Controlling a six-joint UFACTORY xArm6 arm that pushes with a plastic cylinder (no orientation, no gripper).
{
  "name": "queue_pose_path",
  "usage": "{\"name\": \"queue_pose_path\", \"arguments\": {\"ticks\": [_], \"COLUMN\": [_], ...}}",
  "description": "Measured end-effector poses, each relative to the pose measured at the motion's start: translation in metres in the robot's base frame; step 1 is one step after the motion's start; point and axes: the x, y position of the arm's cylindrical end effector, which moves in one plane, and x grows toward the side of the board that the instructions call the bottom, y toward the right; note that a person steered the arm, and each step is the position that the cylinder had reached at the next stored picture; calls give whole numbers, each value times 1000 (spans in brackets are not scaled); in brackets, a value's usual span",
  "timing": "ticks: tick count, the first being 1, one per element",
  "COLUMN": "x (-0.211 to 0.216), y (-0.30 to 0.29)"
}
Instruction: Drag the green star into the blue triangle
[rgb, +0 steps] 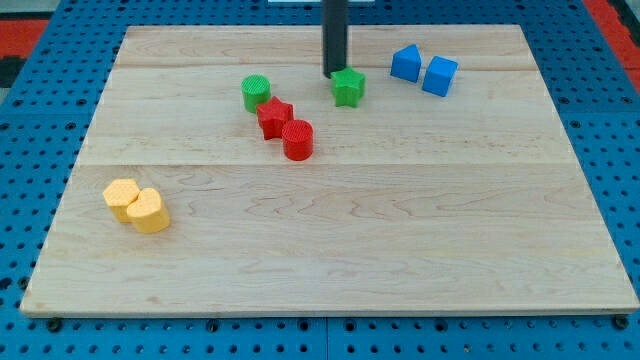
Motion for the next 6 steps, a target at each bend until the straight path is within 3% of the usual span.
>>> {"name": "queue_pose_path", "arguments": {"ticks": [3, 4, 5, 6], "x": [96, 75, 41, 72], "y": [-23, 38, 57, 47]}}
